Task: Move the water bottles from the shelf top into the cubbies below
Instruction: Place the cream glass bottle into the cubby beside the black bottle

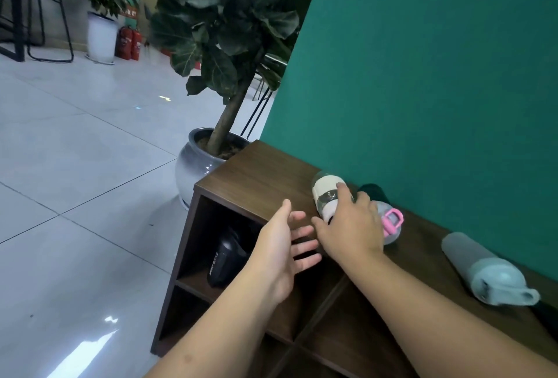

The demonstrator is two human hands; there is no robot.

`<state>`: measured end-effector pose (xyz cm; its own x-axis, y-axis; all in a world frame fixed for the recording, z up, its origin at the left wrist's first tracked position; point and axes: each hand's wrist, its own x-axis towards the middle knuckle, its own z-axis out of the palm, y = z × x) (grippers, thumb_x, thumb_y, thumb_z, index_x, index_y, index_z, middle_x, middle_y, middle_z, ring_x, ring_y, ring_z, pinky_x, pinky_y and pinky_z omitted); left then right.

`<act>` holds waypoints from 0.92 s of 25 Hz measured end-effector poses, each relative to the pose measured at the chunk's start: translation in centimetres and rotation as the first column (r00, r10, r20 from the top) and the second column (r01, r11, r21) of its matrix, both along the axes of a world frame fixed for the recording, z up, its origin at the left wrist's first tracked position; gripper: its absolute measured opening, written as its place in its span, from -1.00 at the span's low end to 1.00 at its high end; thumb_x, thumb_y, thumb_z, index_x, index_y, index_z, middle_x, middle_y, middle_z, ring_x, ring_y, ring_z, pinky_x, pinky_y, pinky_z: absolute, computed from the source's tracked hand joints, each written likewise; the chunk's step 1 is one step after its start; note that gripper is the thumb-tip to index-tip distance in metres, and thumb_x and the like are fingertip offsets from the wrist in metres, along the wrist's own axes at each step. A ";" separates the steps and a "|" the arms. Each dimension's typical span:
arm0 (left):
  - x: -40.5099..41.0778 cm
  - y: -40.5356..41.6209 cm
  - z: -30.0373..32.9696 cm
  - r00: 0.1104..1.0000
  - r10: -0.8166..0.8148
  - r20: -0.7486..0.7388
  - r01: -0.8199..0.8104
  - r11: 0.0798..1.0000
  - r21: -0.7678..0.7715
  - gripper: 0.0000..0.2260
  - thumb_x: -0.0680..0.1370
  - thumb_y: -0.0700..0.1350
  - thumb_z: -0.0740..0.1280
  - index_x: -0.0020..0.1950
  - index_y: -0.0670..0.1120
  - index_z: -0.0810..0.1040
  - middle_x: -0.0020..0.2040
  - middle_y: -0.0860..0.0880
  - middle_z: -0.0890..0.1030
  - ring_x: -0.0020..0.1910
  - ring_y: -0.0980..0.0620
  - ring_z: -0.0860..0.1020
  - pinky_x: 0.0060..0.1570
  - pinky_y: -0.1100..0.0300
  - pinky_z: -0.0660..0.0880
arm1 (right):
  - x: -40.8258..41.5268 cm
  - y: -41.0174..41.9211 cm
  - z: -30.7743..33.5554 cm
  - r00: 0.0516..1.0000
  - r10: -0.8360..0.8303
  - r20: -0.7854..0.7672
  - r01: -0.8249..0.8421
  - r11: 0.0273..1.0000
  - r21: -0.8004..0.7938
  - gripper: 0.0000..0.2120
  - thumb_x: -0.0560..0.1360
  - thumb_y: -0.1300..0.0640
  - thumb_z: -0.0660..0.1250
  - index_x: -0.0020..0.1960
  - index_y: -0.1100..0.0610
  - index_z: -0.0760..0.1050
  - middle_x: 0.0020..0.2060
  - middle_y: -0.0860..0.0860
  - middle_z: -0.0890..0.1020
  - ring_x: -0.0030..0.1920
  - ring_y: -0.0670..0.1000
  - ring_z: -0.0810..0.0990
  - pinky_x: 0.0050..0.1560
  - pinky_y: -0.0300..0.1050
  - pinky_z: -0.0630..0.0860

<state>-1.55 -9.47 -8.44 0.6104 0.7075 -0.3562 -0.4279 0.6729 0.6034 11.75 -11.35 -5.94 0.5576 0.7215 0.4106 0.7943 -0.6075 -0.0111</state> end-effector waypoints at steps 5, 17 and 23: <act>1.6 0.5 0.2 1.000 0.016 -0.016 -0.018 0.997 -0.075 -0.60 0.70 0.20 0.24 0.11 -0.11 0.63 0.15 -0.16 0.68 0.11 -0.19 0.68 0.21 -0.19 0.65 | 0.9 2.5 -1.1 0.992 -0.054 0.116 0.063 0.995 -0.076 -0.38 0.44 -0.10 0.46 0.40 0.03 0.32 0.23 0.21 0.46 0.24 0.24 0.45 0.17 0.09 0.43; -0.7 -4.9 0.1 0.993 -0.022 0.115 0.028 0.998 -0.053 -0.49 0.65 0.26 0.31 0.48 -0.03 0.49 0.36 -0.27 0.57 0.11 -0.34 0.75 -0.01 -0.25 0.72 | -5.2 -9.5 3.0 0.910 0.409 0.070 -0.398 0.814 0.423 -0.48 0.40 0.07 0.46 0.35 0.01 0.50 0.19 -0.02 0.59 0.21 0.03 0.51 0.27 0.04 0.45; -2.9 -6.5 -6.3 0.994 -0.087 -0.063 0.069 0.965 -0.252 -0.61 0.61 0.16 0.38 0.23 -0.12 0.72 -0.03 -0.22 0.81 -0.20 -0.17 0.80 -0.26 -0.06 0.73 | -8.3 -12.7 -2.8 0.911 0.373 -0.175 -0.340 0.920 0.194 -0.41 0.42 -0.22 0.41 0.41 -0.15 0.42 0.32 -0.10 0.50 0.28 0.00 0.51 0.26 -0.06 0.48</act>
<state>-4.42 -15.93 -14.75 0.6261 0.5421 -0.5605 -0.3290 0.8353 0.4404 3.42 -24.01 -8.73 0.3588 0.8237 0.4390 0.9274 -0.2613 -0.2677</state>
